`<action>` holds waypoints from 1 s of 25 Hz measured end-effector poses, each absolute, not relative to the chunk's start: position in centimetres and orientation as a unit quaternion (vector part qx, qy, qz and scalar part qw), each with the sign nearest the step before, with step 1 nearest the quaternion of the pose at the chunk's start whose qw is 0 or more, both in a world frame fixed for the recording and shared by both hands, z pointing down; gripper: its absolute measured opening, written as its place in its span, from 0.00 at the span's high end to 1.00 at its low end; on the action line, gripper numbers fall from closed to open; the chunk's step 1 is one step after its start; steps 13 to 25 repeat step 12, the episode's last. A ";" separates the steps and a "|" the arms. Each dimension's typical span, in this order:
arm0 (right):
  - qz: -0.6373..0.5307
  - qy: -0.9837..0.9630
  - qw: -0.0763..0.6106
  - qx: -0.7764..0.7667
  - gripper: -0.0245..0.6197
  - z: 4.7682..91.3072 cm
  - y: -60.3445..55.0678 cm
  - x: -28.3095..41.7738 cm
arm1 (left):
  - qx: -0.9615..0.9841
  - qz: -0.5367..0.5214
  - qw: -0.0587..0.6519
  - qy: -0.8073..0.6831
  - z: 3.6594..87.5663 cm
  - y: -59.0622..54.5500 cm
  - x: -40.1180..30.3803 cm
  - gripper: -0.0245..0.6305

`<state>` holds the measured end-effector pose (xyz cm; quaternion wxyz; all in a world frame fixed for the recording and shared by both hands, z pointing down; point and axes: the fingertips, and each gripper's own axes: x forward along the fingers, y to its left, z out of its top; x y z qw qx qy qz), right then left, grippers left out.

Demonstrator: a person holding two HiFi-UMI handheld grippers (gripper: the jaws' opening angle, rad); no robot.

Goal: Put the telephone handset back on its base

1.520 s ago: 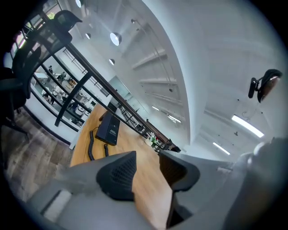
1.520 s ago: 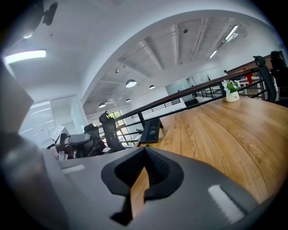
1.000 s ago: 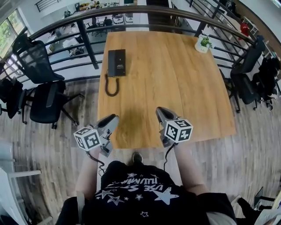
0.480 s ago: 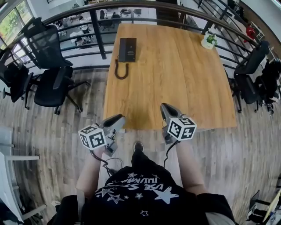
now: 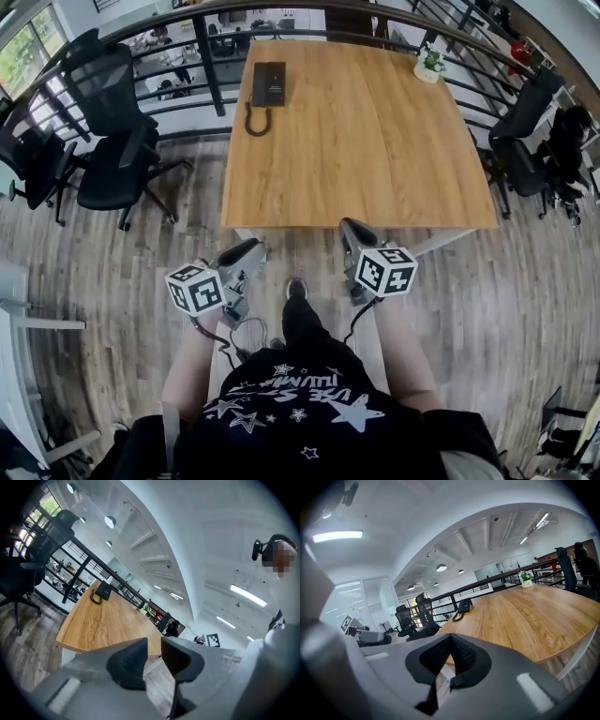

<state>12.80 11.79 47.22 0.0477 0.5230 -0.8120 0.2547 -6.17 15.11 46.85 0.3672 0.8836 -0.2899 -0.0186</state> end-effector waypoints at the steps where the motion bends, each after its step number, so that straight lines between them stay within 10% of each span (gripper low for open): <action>1: 0.253 -0.811 0.048 0.525 0.96 47.2 13.0 12.8 | 0.885 -0.018 0.362 -0.291 46.8 16.0 -6.1 0.82; 25: 0.254 -0.797 0.066 0.544 0.96 46.9 20.5 13.5 | 0.887 -0.019 0.368 -0.278 46.5 21.6 -5.8 0.87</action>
